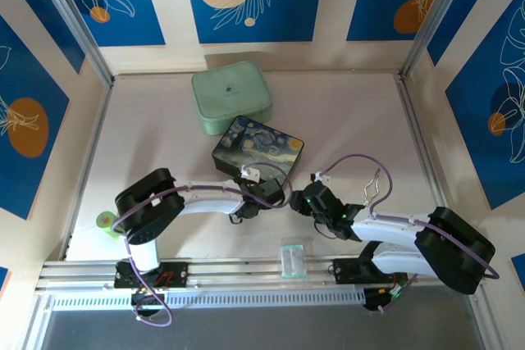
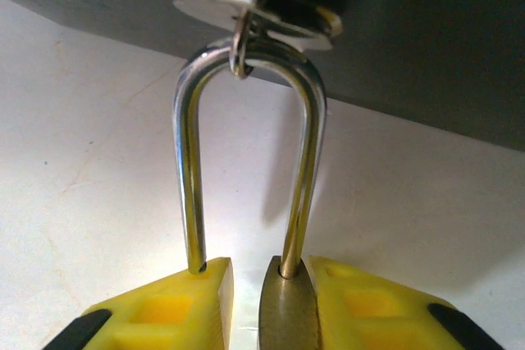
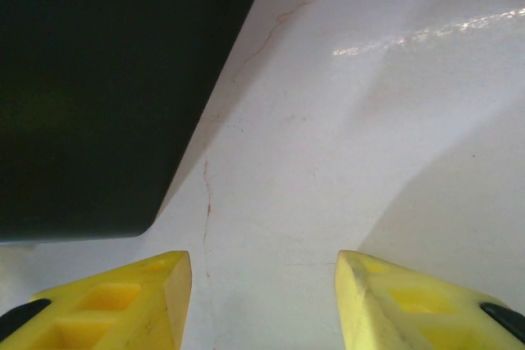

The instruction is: Unlock a padlock with a key

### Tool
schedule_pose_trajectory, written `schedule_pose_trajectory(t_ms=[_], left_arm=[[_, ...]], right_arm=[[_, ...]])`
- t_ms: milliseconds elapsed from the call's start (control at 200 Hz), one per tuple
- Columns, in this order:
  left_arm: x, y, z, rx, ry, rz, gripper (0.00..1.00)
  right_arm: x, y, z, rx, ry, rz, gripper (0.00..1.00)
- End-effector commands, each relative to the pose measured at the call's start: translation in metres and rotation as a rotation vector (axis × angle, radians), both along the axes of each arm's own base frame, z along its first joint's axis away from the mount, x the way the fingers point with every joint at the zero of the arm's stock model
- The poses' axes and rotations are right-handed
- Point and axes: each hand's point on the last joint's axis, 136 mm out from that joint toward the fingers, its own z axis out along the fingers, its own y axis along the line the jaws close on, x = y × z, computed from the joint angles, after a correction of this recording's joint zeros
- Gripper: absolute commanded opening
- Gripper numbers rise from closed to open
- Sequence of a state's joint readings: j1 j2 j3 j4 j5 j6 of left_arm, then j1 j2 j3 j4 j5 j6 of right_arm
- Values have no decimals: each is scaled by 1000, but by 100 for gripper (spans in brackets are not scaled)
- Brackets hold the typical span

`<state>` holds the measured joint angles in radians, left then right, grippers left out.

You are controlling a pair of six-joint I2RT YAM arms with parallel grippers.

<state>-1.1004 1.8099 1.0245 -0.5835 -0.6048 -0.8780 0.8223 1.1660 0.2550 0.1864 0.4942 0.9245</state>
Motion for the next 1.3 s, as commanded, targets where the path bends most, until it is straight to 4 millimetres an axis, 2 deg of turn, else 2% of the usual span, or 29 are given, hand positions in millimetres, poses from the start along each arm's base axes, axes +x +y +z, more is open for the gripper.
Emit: schedule_pose_trajectory(t_ms=[0, 140, 310, 505, 525, 550, 590, 595, 600, 645, 670, 865, 1031, 1121, 1186, 1221, 1296], left_arm=[[-11, 3, -2, 44, 27, -4, 29], [-19, -7, 13, -11, 27, -14, 29], [-22, -18, 14, -124, 31, -18, 30], [-25, -19, 25, -162, 40, -9, 33], [-25, -19, 27, -164, 38, -10, 36], [-24, -19, 32, -172, 30, -13, 44], [-22, -18, 41, -182, 15, -24, 65], [-22, -18, 43, -186, 11, -25, 65], [-22, -18, 43, -183, 10, -27, 71], [-19, -14, 56, -189, -13, -27, 94], [-17, -12, 63, -194, -24, -20, 100], [-1, 3, 103, -388, -49, 40, 100], [23, 26, 136, -582, -111, 74, 100], [40, 43, 143, -635, -137, 106, 100], [51, 52, 140, -664, -117, 141, 100], [55, 53, 138, -689, -101, 147, 99], [60, 50, 138, -727, -100, 144, 98]], right_arm=[[-3, -7, -7, -24, 14, -10, 51], [-5, -8, -10, -29, 17, 1, 51], [-7, -11, -11, -26, 17, -2, 51], [-9, -5, 4, 2, -32, 48, 52], [-9, -3, 7, 10, -43, 62, 54], [-10, -1, 10, 23, -53, 75, 60], [-12, 2, 16, 43, -56, 86, 73], [-12, 2, 17, 45, -56, 85, 75], [-13, 2, 17, 46, -55, 85, 77], [-14, 2, 22, 64, -51, 77, 98], [-16, 5, 26, 73, -54, 91, 99], [-31, 34, 52, 112, -55, 308, 100], [-38, 57, 75, 117, -79, 384, 95], [-41, 75, 81, 115, -54, 415, 93], [-43, 92, 84, 101, -46, 444, 90], [-43, 99, 85, 90, -41, 443, 89], [-40, 114, 83, 72, -25, 424, 78]])
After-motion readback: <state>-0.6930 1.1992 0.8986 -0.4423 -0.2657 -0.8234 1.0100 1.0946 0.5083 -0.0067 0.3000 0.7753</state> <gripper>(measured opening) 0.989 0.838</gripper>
